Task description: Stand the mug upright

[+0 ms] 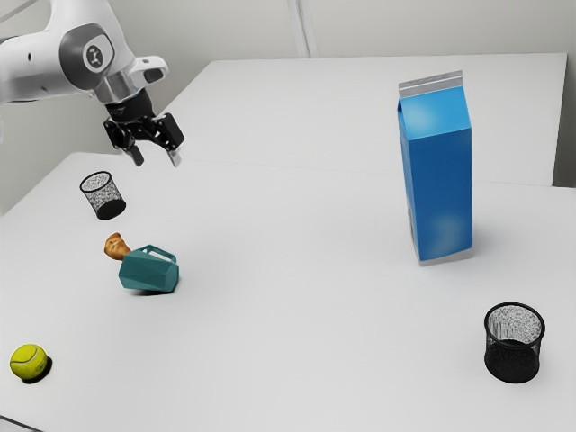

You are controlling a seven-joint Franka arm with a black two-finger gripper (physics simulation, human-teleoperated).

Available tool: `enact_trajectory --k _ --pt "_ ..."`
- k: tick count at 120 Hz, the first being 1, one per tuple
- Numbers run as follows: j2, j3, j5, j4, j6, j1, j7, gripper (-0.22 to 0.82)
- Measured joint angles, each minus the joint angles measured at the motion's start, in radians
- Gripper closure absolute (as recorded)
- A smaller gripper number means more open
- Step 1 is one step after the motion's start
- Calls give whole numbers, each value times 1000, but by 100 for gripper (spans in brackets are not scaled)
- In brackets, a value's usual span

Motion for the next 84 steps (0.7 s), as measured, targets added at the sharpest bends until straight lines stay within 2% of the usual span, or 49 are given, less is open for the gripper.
enact_trajectory --k 33,53,67,84 --pt "-5 0 0 -1 3 -1 22 0" --pt "-100 5 -15 -100 5 -8 32 0" --pt "-196 73 -73 -185 -16 -44 41 0" --pt "-217 205 -175 -239 -45 3 83 0"
